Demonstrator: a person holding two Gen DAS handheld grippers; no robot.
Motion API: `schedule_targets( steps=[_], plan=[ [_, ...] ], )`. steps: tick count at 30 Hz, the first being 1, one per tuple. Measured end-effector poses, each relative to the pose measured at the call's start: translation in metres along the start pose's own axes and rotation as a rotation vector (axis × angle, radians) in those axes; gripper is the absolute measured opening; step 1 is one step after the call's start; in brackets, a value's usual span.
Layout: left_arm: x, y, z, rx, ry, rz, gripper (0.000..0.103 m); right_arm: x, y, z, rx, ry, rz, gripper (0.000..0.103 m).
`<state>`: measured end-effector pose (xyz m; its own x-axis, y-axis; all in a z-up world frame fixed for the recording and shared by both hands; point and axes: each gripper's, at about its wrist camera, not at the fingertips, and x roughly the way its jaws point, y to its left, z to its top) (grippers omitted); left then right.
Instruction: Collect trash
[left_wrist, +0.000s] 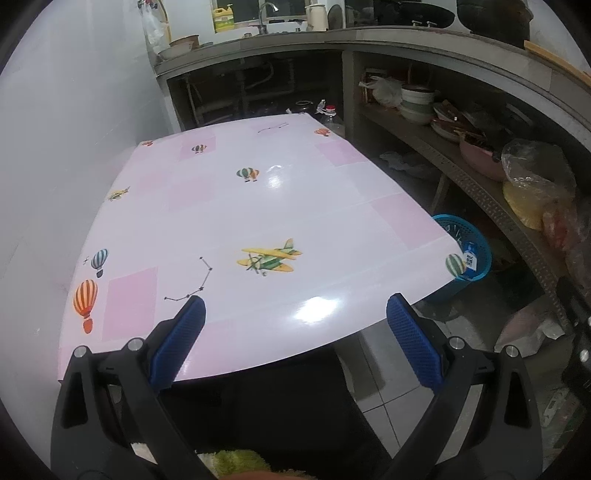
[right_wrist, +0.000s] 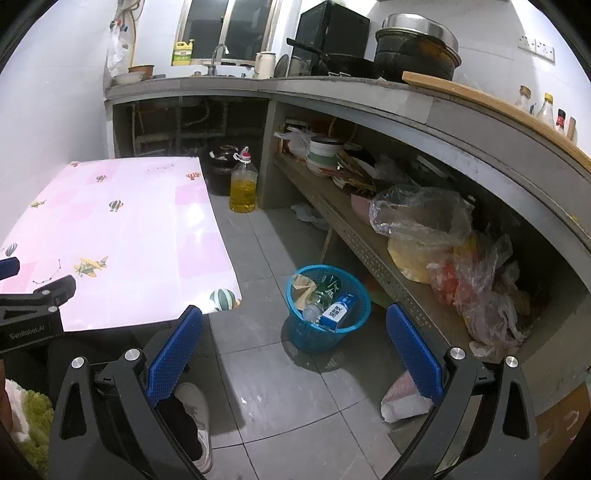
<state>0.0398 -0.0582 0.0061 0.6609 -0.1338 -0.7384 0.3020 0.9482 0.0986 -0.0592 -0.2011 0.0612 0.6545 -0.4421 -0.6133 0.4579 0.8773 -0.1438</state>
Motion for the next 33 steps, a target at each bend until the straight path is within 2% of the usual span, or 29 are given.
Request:
schedule_targets(
  steps=[12, 33],
  plan=[
    [-0.002, 0.012, -0.001, -0.012, -0.015, 0.042, 0.094, 0.001, 0.000, 0.008, -0.012, -0.009, 0.019, 0.097],
    [-0.004, 0.008, -0.001, 0.008, -0.019, 0.028, 0.095, 0.004, 0.000, 0.006, -0.008, -0.003, 0.022, 0.097]
  ],
)
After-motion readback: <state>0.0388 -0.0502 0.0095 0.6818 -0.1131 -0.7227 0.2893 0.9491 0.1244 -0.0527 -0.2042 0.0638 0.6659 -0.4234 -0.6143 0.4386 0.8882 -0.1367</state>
